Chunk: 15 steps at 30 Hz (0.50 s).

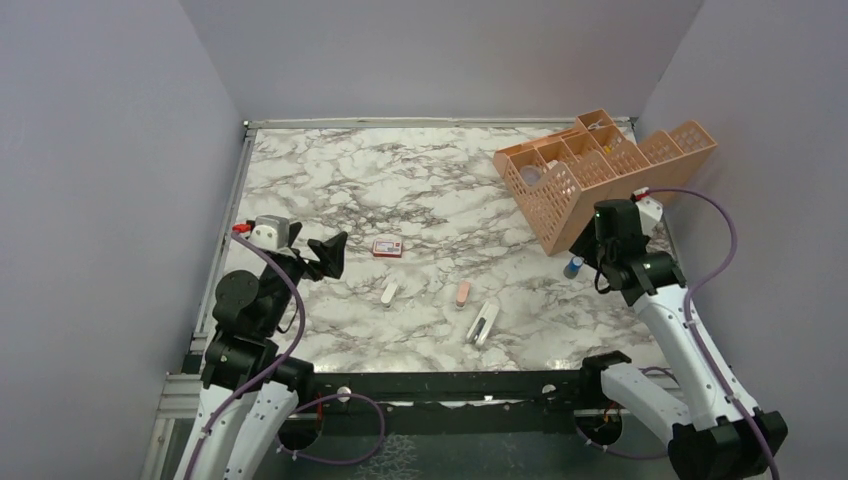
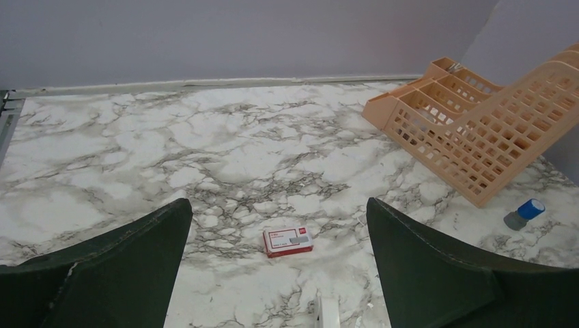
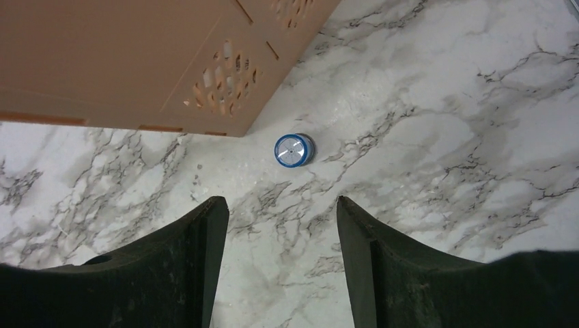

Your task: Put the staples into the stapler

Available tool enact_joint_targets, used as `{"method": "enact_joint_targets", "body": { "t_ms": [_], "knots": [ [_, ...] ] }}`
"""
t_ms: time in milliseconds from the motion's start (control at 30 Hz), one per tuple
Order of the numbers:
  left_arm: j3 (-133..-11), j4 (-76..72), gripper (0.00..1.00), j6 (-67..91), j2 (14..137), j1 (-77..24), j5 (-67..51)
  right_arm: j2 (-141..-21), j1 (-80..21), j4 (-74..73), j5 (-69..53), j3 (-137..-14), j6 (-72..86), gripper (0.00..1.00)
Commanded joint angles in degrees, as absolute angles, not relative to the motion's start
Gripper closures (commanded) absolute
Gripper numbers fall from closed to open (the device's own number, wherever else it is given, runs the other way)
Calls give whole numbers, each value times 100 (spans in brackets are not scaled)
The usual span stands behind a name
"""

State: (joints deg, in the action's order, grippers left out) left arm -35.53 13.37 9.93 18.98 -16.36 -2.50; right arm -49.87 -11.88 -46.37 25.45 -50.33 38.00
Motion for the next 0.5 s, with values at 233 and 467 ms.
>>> {"method": "enact_joint_targets", "body": {
  "t_ms": [233, 467],
  "knots": [
    [-3518, 1427, 1, 879, 1986, -1745, -79, -6305, -1144, -2368, 1967, -4839, 3309, 36],
    [-3533, 1433, 1, 870, 2224, -1740, -40, -6858, -1147, -1308, 1424, -4771, 2732, 36]
  ]
}}
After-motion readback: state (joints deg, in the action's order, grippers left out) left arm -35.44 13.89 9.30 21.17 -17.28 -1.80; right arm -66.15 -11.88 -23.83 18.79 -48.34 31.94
